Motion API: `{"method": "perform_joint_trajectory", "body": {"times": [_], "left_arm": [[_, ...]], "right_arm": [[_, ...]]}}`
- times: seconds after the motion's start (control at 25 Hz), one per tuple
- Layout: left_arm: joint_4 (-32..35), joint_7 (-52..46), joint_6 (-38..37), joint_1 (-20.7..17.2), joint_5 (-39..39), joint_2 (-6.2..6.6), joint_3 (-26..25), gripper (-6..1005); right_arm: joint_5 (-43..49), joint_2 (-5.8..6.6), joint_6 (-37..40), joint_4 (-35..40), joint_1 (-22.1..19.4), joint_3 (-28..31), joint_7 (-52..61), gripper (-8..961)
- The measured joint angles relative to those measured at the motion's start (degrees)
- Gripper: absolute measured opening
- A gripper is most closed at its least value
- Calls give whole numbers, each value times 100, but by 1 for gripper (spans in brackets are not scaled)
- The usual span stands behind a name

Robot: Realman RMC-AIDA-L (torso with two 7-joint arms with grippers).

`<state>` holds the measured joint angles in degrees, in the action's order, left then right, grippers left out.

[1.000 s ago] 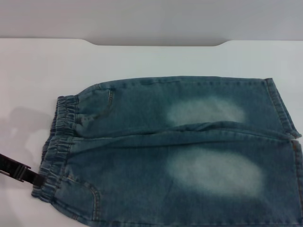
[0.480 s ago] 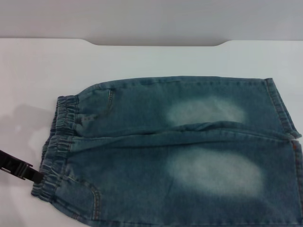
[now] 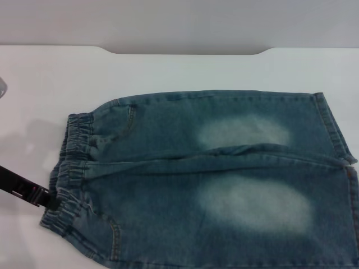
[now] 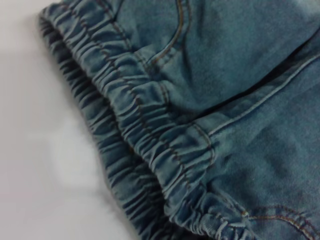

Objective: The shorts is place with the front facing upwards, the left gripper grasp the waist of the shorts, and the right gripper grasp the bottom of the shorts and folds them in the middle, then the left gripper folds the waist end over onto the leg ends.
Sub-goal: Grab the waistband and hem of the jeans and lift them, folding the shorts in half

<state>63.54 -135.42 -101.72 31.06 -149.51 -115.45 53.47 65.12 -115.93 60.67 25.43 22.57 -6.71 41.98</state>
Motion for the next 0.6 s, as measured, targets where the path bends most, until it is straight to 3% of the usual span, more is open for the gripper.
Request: {"method": "perform_joint_trajectory", "body": {"times": [0.6], "left_arm": [[-435, 89, -232, 161, -25, 70, -46, 116]], "right_arm": [[-23, 33, -87, 48, 43, 227, -118, 577]]}}
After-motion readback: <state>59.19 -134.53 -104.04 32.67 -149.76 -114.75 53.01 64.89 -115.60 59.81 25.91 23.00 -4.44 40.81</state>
